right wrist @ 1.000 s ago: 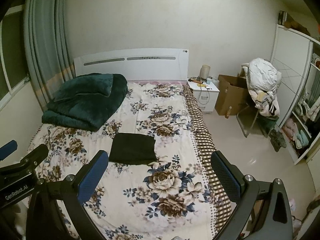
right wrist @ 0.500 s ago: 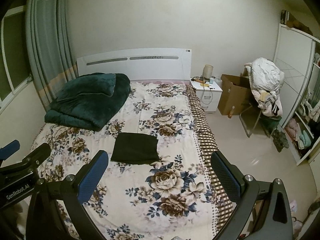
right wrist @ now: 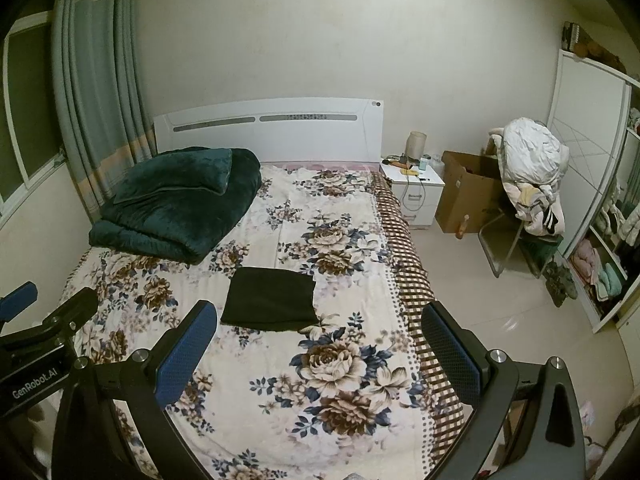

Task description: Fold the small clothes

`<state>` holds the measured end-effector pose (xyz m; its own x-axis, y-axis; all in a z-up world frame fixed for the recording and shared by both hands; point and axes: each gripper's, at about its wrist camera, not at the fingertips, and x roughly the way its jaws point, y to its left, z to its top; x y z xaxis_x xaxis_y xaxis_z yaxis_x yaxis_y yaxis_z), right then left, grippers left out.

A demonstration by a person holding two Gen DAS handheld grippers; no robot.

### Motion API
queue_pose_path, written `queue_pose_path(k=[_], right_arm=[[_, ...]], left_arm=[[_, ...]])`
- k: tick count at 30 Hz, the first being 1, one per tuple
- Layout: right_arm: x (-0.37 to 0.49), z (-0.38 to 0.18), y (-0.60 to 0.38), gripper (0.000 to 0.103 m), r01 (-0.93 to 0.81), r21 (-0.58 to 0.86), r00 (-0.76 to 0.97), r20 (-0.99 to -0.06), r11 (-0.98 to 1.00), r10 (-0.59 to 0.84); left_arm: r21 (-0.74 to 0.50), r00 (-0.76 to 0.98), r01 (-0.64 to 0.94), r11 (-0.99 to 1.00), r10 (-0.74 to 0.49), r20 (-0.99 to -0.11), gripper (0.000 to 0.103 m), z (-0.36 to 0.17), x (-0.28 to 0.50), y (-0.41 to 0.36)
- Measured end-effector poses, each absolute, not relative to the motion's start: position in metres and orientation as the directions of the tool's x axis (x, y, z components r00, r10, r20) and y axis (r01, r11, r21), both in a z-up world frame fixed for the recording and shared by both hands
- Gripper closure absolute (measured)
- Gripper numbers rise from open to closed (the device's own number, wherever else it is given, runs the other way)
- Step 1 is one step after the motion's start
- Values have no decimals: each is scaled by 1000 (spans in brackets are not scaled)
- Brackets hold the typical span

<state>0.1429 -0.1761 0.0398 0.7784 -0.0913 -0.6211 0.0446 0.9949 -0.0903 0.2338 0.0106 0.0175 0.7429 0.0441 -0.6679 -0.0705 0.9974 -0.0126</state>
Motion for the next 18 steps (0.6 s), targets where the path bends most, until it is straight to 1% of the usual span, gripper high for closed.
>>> queue_pose_path(k=[18], right_arm=[[148, 46, -178, 0, 45, -96, 781, -617, 994, -95]], left_arm=[[-15, 744, -72, 997, 43, -666, 0, 19, 234, 10]])
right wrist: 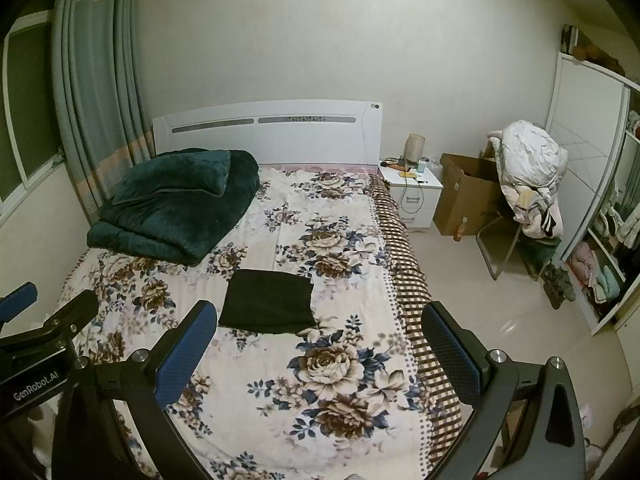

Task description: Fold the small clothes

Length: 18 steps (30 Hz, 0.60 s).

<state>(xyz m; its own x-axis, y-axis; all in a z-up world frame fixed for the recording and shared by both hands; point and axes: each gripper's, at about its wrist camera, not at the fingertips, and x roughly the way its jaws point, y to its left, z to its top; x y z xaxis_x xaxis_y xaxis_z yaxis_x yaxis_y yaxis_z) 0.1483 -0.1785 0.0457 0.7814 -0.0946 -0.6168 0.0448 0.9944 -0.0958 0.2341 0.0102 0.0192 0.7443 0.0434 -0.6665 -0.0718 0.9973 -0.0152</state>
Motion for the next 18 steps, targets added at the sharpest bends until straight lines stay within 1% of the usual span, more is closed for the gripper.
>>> queue_pose_path(k=[18], right_arm=[[148, 45, -178, 0, 41, -97, 782, -616, 994, -92]], left_arm=[[-24, 749, -69, 997, 36, -662, 0, 21, 236, 10]])
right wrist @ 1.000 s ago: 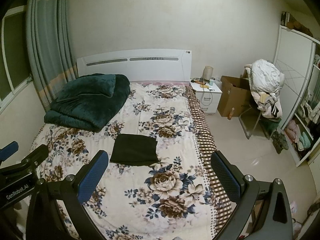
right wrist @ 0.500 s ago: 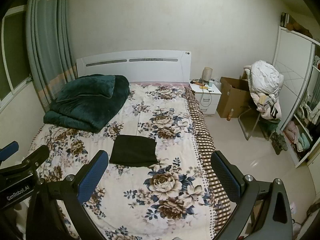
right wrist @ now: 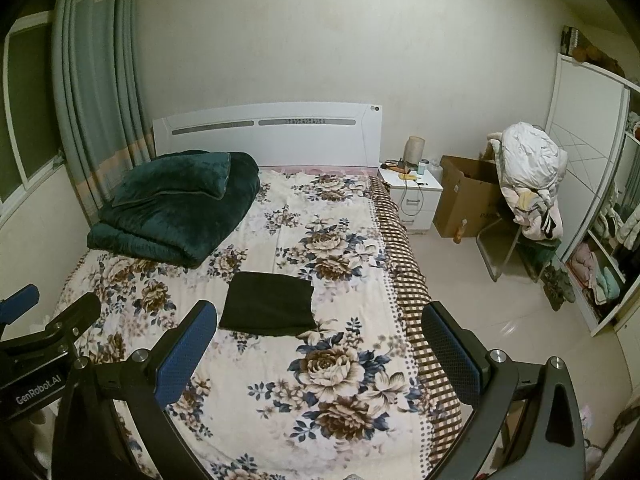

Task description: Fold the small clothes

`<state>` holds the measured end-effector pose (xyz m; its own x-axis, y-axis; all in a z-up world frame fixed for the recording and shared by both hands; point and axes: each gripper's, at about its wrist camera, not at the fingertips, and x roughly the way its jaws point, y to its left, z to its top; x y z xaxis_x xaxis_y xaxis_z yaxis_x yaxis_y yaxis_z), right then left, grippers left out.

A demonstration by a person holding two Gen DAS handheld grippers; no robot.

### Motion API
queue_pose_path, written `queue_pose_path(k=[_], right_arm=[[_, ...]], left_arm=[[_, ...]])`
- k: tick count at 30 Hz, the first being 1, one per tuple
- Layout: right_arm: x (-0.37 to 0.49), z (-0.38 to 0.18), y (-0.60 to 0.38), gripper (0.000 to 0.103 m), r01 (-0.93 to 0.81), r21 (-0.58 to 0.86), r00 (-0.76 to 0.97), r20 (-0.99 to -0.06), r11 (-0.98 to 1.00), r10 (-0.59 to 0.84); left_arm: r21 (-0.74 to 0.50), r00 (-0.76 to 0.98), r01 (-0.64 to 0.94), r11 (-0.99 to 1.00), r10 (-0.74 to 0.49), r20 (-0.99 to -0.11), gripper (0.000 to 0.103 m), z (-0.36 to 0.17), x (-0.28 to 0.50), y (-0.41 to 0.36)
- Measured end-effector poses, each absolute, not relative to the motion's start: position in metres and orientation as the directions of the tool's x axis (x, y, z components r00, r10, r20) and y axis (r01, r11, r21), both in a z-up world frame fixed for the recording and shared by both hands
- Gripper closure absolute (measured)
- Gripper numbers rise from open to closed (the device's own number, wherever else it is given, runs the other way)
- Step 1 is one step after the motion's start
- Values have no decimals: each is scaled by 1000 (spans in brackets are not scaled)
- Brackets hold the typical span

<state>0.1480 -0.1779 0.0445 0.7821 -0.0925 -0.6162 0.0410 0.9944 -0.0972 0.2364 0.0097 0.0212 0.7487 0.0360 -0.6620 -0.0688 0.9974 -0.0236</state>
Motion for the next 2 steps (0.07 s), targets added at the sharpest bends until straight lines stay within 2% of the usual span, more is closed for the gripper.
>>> queue_pose_path(k=[2], right_arm=[[147, 44, -177, 0, 44, -97, 783, -615, 994, -94]], left_arm=[[-25, 748, -65, 998, 32, -663, 0, 21, 236, 10]])
